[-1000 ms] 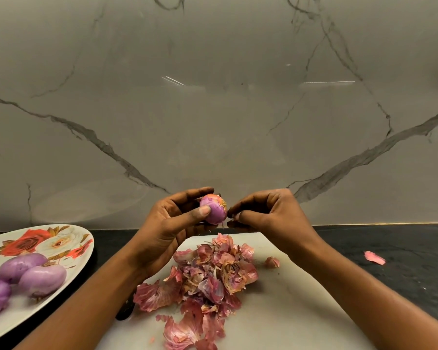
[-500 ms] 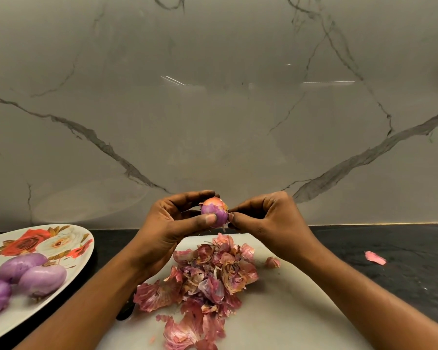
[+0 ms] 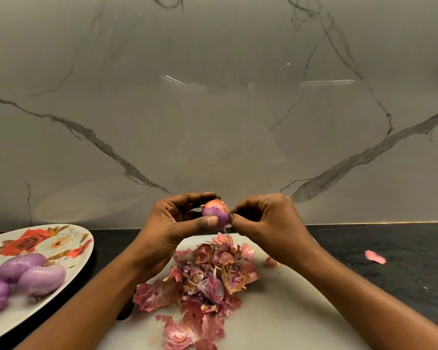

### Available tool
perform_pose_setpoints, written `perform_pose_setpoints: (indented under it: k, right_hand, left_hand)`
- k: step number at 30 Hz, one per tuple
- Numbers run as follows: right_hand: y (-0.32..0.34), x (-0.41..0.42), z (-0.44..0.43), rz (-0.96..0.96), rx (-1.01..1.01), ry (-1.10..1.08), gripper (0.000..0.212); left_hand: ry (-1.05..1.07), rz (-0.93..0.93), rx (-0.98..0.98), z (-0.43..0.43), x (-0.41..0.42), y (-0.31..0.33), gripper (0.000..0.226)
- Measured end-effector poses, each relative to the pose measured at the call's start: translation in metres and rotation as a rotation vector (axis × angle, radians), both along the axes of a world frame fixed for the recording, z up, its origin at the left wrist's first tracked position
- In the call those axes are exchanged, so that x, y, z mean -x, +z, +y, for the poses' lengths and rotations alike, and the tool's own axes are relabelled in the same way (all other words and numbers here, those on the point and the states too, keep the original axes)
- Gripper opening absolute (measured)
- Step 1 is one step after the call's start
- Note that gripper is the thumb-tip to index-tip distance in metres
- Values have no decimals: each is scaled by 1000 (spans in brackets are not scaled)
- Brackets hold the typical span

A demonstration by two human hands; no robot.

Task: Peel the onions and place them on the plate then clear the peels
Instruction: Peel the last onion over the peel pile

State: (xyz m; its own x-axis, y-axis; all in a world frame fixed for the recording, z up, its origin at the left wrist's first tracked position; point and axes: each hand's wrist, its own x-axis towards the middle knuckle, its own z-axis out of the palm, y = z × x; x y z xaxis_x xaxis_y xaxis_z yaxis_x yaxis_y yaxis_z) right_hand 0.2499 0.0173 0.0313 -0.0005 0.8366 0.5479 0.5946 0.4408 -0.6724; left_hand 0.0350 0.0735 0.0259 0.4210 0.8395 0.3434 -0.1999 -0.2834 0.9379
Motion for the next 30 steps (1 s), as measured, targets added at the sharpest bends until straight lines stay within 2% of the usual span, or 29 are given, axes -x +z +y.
perform_pose_setpoints:
  k: [6, 10, 14, 19, 23, 27, 30]
  right_hand:
    - [0, -2, 4, 9, -22, -50, 7]
    - [2, -5, 4, 35, -17, -63, 6]
    - [2, -3, 4, 56, 56, -13, 12]
    - [6, -1, 1, 129, 150, 64, 27]
    - [7, -3, 2, 132, 114, 39, 29]
    - [7, -2, 0, 57, 100, 52, 24]
    - [9, -1, -3, 52, 144, 93, 38]
  left_hand:
    - [-95, -88, 83, -1, 2, 2, 44]
    - [-149, -129, 117, 1, 3, 2, 48]
    - [-206, -181, 189, 2, 3, 3, 42]
    - [-175, -185, 210, 1, 1, 5, 40]
    - [-129, -147, 179, -1, 1, 4, 43]
    - [-97, -121, 153, -3, 1, 5, 46]
    - [-83, -126, 161, -2, 2, 6, 46]
